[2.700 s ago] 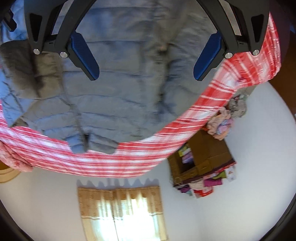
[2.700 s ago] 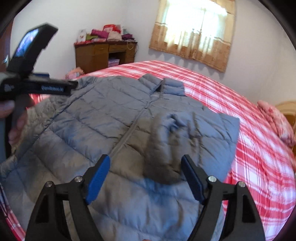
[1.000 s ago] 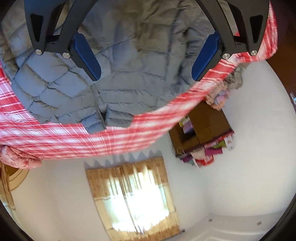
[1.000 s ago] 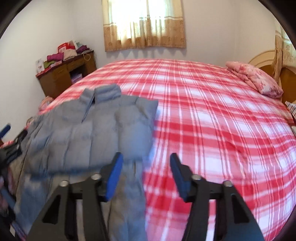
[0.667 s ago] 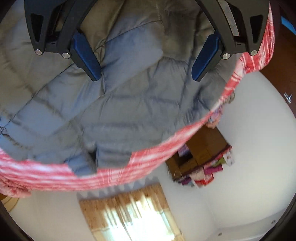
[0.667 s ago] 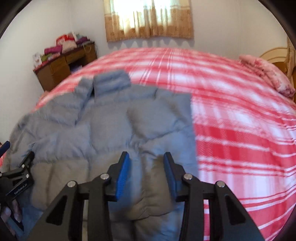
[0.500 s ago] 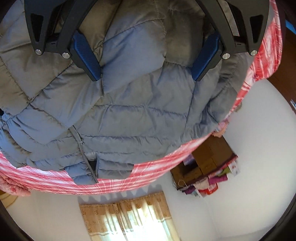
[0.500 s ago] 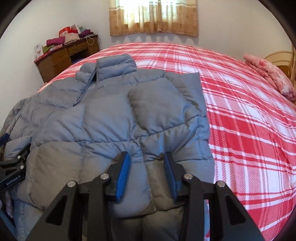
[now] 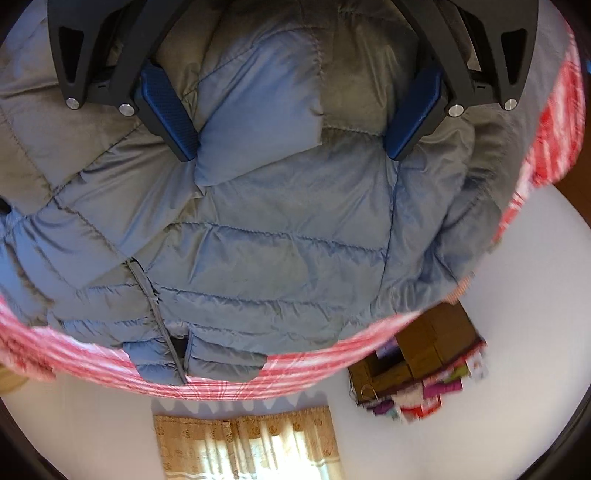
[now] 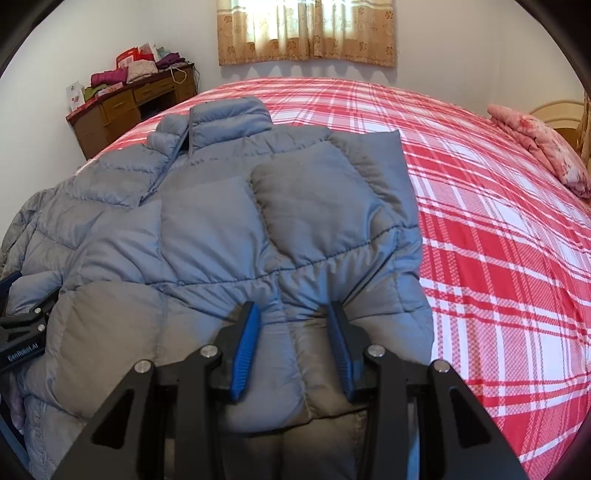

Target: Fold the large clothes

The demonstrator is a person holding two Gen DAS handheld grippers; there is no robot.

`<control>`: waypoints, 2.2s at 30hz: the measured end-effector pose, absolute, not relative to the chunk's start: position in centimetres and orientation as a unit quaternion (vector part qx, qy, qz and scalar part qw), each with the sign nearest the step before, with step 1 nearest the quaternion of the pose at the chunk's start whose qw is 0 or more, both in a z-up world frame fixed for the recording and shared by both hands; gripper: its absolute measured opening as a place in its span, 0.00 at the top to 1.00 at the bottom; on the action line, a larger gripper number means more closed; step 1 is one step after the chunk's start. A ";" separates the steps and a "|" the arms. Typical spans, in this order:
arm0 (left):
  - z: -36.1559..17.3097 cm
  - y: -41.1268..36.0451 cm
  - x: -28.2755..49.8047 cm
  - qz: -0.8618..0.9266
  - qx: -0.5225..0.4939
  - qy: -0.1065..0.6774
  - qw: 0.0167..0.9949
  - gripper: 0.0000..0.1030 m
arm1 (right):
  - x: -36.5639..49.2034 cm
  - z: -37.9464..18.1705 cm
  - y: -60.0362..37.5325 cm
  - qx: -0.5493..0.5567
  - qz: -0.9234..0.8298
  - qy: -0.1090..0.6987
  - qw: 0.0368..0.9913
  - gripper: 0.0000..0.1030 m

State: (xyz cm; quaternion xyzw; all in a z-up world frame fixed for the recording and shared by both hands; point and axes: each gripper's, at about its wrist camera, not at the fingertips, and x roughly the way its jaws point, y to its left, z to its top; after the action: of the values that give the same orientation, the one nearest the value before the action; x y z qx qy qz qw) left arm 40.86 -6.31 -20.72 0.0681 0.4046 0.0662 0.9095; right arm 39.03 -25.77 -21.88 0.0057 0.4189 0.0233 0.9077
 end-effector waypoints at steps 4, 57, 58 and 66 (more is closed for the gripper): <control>-20.9 -6.3 40.8 0.063 0.063 0.406 0.910 0.01 | 38.2 -19.2 -26.0 0.037 0.022 0.409 0.911 0.59; -17.8 18.1 25.0 0.192 0.040 0.432 0.880 0.82 | 36.4 -22.1 -20.7 -0.031 0.039 0.398 0.916 0.44; -16.5 19.0 25.3 0.220 0.061 0.413 0.882 0.83 | 36.4 -22.0 -20.8 -0.027 0.043 0.399 0.916 0.44; -8.9 19.7 27.6 0.268 0.114 0.326 0.899 0.84 | 34.4 -19.0 -23.1 -0.014 0.050 0.382 0.923 0.44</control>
State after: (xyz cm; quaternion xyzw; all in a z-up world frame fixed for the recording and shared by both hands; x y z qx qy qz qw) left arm 27.63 19.68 -8.95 0.1136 0.3259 0.2681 0.8994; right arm 34.41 -23.06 -18.97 -0.0140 0.3821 0.0499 0.9227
